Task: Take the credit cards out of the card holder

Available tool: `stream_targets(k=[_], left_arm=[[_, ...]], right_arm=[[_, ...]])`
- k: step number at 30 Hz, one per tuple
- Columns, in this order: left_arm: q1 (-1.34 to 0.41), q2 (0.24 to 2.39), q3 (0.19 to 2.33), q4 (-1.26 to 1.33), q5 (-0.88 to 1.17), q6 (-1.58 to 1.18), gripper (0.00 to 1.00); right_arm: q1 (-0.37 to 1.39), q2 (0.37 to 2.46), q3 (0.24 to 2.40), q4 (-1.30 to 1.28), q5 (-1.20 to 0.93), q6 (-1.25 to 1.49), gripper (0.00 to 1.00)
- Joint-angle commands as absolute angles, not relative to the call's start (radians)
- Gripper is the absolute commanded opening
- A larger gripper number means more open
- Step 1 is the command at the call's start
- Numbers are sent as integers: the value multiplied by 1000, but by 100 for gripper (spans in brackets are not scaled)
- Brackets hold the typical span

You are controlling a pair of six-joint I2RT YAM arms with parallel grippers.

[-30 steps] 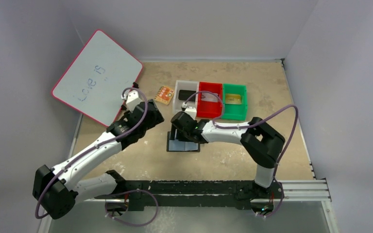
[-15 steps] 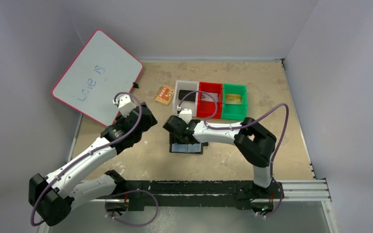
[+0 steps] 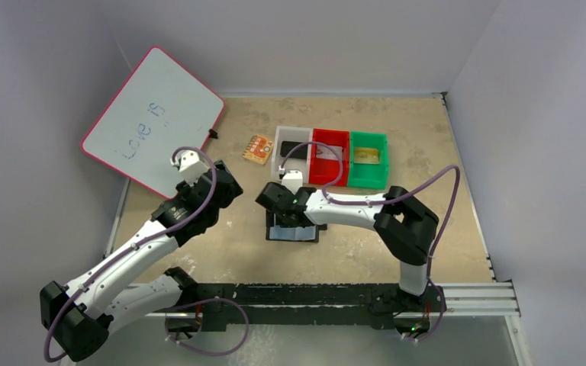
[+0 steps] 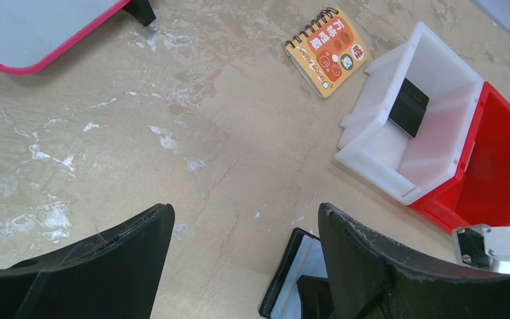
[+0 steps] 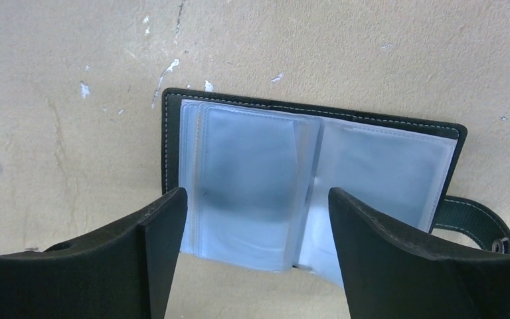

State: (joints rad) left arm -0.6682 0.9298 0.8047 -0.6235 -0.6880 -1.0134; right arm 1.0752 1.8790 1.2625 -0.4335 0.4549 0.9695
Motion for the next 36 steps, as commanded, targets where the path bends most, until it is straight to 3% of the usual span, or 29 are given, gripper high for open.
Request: stream_targets(k=[1, 17, 26, 31, 36], left_arm=[[-664, 921, 808, -614, -715, -1031, 80], [-663, 957, 817, -603, -682, -1016, 80], [-663, 975, 825, -595, -664, -1012, 80], [-664, 993, 819, -578, -633, -1010, 80], [-663, 1006, 817, -569, -608, -1006, 79]], right_arm=[[1081, 1821, 1254, -454, 457, 1011, 80], [1080, 1928, 1229, -417, 393, 1038, 70], [1080, 1880, 1164, -335, 375, 1023, 45], [1061, 1839, 1110, -243, 325, 1012, 42], [1023, 1786, 1025, -122, 254, 1000, 32]])
